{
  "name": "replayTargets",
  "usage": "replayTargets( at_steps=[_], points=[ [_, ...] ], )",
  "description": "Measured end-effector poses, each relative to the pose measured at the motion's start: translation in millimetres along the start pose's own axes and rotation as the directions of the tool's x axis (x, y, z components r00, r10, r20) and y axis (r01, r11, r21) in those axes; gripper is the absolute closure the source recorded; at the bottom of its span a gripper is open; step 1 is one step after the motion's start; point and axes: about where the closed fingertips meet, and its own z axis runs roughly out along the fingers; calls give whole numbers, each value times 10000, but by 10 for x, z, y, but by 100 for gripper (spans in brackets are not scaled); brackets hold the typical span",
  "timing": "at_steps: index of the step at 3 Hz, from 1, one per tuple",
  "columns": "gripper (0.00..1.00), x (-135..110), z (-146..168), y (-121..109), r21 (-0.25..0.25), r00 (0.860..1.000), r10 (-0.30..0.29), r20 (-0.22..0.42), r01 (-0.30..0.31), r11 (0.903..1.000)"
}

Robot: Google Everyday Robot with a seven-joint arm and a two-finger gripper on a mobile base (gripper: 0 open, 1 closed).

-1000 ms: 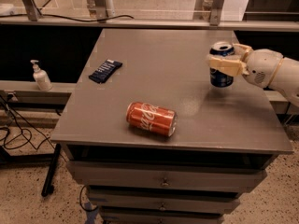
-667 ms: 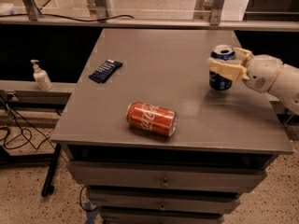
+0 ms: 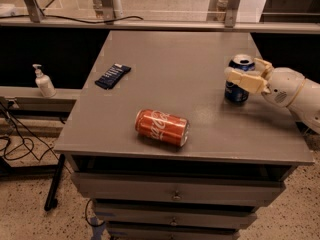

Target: Place pepsi can upright

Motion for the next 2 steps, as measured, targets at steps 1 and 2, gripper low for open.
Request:
replayTargets(
  at_steps=[1,2],
  points=[
    [60,37,-61,16,-32,9997,201,160,-200,9998],
    [36,59,-101,33,-59,9995,286,168,-285,9996]
  ],
)
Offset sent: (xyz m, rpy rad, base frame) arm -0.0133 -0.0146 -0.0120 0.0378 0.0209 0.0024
